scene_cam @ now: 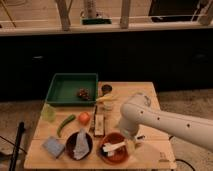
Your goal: Place brush in red bowl
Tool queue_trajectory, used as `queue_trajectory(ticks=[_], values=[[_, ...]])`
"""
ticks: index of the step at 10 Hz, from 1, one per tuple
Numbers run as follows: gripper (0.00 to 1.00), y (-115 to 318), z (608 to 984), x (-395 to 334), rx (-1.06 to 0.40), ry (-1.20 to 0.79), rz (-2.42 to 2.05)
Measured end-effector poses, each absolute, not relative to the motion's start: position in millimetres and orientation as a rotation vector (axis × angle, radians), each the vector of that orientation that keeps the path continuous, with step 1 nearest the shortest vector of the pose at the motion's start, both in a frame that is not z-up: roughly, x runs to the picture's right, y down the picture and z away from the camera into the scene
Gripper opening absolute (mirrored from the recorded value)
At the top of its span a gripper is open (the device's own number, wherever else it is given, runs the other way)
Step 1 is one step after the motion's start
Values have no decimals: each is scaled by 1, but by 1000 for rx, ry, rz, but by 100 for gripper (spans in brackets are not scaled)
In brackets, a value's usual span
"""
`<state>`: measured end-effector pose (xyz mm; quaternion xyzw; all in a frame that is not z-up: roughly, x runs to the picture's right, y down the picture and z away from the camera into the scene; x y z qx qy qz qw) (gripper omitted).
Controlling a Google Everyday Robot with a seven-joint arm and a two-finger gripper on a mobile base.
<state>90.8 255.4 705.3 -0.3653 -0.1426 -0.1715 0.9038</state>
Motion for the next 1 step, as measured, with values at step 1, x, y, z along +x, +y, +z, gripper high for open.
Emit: queue_trajectory(ticks=[1], values=[[80,255,705,91,-755,-295,-354]])
